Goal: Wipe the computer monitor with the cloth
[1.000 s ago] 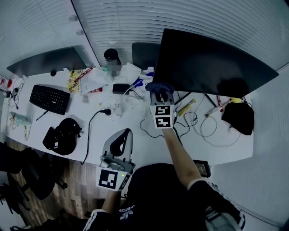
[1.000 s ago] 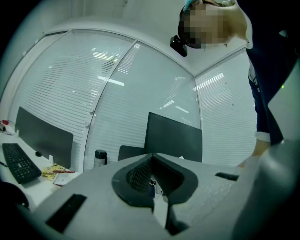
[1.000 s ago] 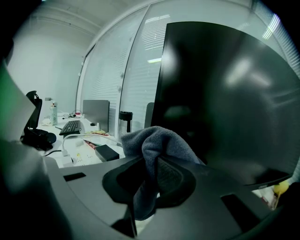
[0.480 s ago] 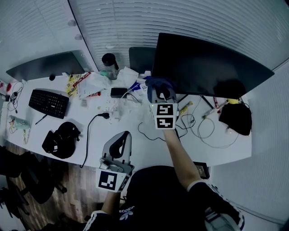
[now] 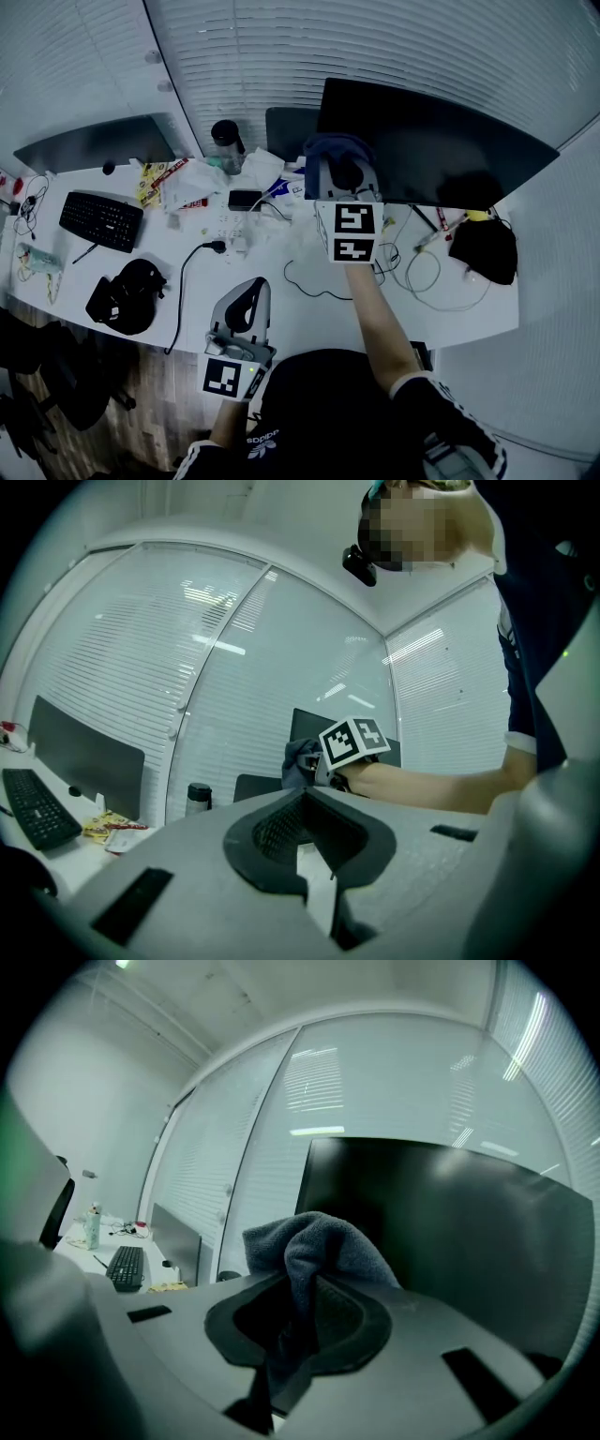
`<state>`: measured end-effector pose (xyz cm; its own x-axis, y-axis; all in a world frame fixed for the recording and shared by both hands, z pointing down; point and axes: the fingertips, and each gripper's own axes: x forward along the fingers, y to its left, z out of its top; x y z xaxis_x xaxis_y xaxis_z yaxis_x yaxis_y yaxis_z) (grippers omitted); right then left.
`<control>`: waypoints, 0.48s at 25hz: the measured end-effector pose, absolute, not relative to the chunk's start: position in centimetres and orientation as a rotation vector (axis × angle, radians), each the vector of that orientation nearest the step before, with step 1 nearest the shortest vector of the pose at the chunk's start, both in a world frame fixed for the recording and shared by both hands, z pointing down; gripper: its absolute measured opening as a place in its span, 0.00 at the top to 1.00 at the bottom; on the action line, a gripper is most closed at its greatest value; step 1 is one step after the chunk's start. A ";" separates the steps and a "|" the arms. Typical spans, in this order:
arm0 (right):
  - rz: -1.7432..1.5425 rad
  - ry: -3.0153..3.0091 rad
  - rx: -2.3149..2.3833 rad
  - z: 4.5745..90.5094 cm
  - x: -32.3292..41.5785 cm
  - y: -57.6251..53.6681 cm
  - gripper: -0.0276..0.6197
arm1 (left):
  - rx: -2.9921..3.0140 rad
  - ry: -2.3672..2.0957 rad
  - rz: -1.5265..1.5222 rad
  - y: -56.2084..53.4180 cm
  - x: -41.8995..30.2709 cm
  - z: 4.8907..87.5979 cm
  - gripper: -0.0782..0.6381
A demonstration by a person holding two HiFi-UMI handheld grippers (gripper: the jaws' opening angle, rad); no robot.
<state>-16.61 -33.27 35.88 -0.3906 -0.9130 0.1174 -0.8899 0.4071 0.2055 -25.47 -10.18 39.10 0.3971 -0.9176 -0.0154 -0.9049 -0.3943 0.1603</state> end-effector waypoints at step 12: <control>-0.330 -2.496 1.667 27.8 -16.4 -33.8 0.88 | 2.522 -1.687 -0.211 -9.2 -26.0 38.3 0.88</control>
<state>-16.40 -33.75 27.83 -0.3854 -0.9225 -0.0195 -0.8959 0.3691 0.2474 -25.99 -9.20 38.32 0.3763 -0.9246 -0.0593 -0.9107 -0.3809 0.1597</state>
